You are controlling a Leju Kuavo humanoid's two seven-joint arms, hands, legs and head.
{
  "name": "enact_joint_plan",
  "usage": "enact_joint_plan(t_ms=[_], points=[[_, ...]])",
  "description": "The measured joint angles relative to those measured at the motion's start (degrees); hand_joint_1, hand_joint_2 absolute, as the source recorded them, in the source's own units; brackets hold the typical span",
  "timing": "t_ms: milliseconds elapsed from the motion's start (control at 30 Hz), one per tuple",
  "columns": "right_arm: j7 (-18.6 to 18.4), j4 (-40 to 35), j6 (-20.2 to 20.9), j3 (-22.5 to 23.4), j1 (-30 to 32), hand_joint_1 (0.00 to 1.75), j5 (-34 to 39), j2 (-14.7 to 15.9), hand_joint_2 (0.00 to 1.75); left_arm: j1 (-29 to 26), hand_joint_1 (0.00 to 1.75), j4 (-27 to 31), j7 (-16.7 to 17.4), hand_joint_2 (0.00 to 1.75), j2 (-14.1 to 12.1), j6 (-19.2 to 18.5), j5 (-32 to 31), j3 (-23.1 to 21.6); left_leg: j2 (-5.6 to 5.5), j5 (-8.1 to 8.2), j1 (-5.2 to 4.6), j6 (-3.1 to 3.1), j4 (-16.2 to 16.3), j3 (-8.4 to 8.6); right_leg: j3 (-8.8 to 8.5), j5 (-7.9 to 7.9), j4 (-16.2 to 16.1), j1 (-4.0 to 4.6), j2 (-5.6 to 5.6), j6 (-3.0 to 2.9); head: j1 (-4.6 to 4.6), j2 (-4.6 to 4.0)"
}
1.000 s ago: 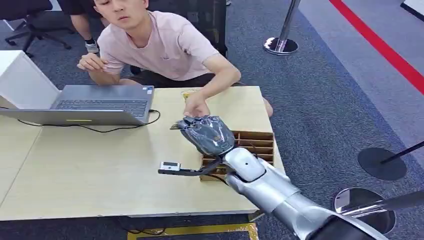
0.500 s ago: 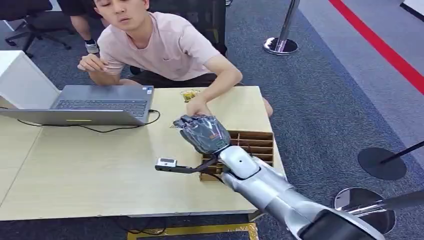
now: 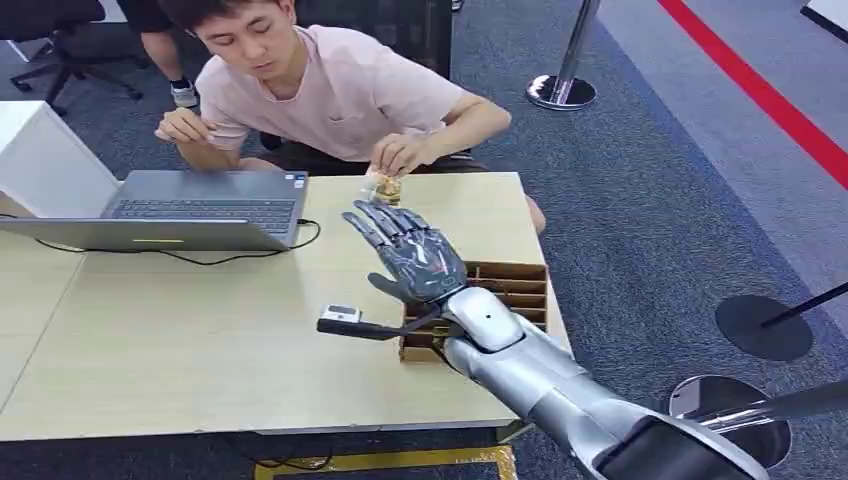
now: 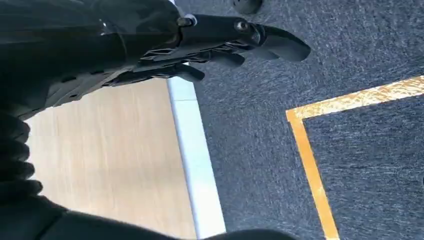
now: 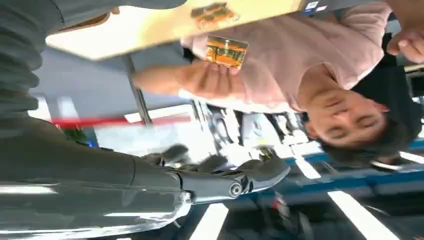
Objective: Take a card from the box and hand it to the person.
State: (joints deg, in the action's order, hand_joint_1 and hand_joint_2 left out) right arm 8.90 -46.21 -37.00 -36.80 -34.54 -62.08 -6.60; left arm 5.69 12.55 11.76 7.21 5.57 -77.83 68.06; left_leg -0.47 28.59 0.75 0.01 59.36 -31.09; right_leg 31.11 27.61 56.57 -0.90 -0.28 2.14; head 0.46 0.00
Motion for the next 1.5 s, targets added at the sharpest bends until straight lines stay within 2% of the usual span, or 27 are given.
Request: enact_joint_plan(t_ms=[200, 300, 400, 567, 633, 767, 900, 1033, 1200, 1300, 1367, 1400, 1500], points=[[6.8, -4.5, 5.3, 8.3, 0.0, 0.0, 20.3, 0.9, 1.75, 0.0, 0.0, 0.0, 0.0, 0.0, 0.0, 0.3, 0.6, 0.1, -0.01, 0.0, -0.02, 0.0, 0.0, 0.01, 0.0, -0.03, 0.0, -0.01, -0.01, 0.02, 0.0, 0.0], [9.4, -7.8, 9.1, 13.9, 0.1, 0.0, 30.8, 2.0, 1.75, -0.1, 0.0, 0.0, 0.1, 0.0, -0.1, 0.7, 1.1, 0.1, -0.01, 0.0, -0.03, 0.0, 0.0, 0.01, 0.01, -0.03, 0.0, -0.02, 0.0, 0.02, 0.0, 0.0], [10.7, -10.8, 12.4, 19.3, 0.3, 0.0, 38.2, 3.3, 1.75, -0.2, 0.0, 0.0, 0.2, 0.0, -0.2, 0.8, 1.4, 0.1, -0.01, 0.0, -0.04, 0.01, 0.0, 0.0, 0.02, -0.03, 0.0, -0.03, 0.0, 0.03, 0.02, -0.02], [13.1, -14.6, 18.3, 29.4, 1.6, 0.0, 55.4, 5.2, 1.75, -0.3, 0.0, 0.0, 0.0, 0.0, -0.4, 1.0, 1.8, 0.1, -0.09, 0.01, -0.04, 0.01, 0.0, -0.03, 0.03, -0.03, 0.0, -0.03, -0.08, 0.03, 0.0, -0.02], [13.6, -14.8, 20.6, 33.1, 2.0, 0.0, 62.7, 5.9, 1.75, -0.3, 0.0, 0.0, 0.0, 0.0, -0.5, 1.0, 2.0, 0.2, -0.08, 0.01, -0.04, 0.01, 0.0, -0.03, 0.03, -0.03, 0.0, -0.03, -0.07, 0.03, 0.0, 0.0], [12.2, -13.9, 25.5, 43.5, 2.4, 0.0, 84.2, 6.9, 1.75, -0.3, 0.0, 0.0, 0.4, 0.0, -0.5, 1.2, 2.6, 0.3, -0.09, 0.01, -0.06, 0.02, 0.0, -0.03, 0.03, -0.03, 0.0, -0.05, -0.09, 0.03, 0.0, 0.0], [10.3, -8.7, 30.8, 53.7, 2.4, 0.0, 99.8, 9.2, 1.75, -0.3, 0.0, 0.0, 0.9, 0.0, -0.5, 1.2, 2.7, 0.3, -0.16, 0.02, -0.07, 0.02, 0.1, -0.06, 0.03, -0.03, 0.0, -0.05, -0.14, 0.03, 0.02, -0.02], [9.3, 0.2, 33.8, 62.3, 3.0, 0.0, 107.5, 12.6, 1.75, -0.2, 0.0, 0.0, 1.7, 0.0, -0.5, 1.2, 2.7, 0.3, -0.16, 0.06, -0.08, 0.09, 0.1, -0.04, 0.03, -0.02, -0.1, -0.06, -0.14, 0.04, 0.0, -0.02], [10.1, 11.6, 36.0, 69.1, 6.5, 0.0, 108.9, 15.8, 1.75, -0.2, 0.0, 0.0, 2.0, 0.0, -0.5, 1.3, 2.5, 0.3, -0.16, 0.11, -0.06, 0.07, 0.0, -0.06, 0.07, -0.01, -0.1, -0.04, -0.11, 0.04, 0.02, -0.02], [10.1, 17.4, 35.6, 71.6, 9.2, 0.0, 108.6, 16.6, 1.75, -0.2, 0.0, 0.0, 1.9, 0.0, -0.5, 1.5, 2.5, 0.3, -0.16, 0.11, -0.04, 0.06, 0.0, -0.06, 0.08, 0.0, -0.1, -0.01, -0.11, 0.03, 0.0, 0.0], [9.5, 20.7, 33.0, 72.7, 11.5, 0.0, 107.7, 16.8, 1.75, -0.2, 0.0, 0.0, 1.8, 0.0, -0.5, 1.7, 2.5, 0.3, -0.16, 0.11, -0.04, 0.06, 0.0, -0.07, 0.08, 0.03, -0.1, -0.01, -0.13, 0.02, 0.0, -0.02], [9.4, 22.1, 31.6, 73.0, 12.7, 0.0, 107.2, 16.8, 1.75, -0.2, 0.0, 0.0, 1.8, 1.75, -0.5, 1.8, 2.5, 0.3, -0.17, 0.11, -0.04, 0.06, 0.0, -0.07, 0.07, 0.04, -0.1, -0.01, -0.15, 0.03, 0.02, -0.02], [8.7, 25.6, 28.4, 73.7, 17.2, 0.0, 105.5, 16.8, 1.75, -0.2, 0.0, 0.0, 2.0, 1.75, -0.5, 2.3, 2.5, 0.3, -0.17, 0.12, -0.04, 0.06, 0.0, -0.11, 0.08, 0.06, 0.0, -0.02, -0.15, 0.03, 0.02, -0.02]])
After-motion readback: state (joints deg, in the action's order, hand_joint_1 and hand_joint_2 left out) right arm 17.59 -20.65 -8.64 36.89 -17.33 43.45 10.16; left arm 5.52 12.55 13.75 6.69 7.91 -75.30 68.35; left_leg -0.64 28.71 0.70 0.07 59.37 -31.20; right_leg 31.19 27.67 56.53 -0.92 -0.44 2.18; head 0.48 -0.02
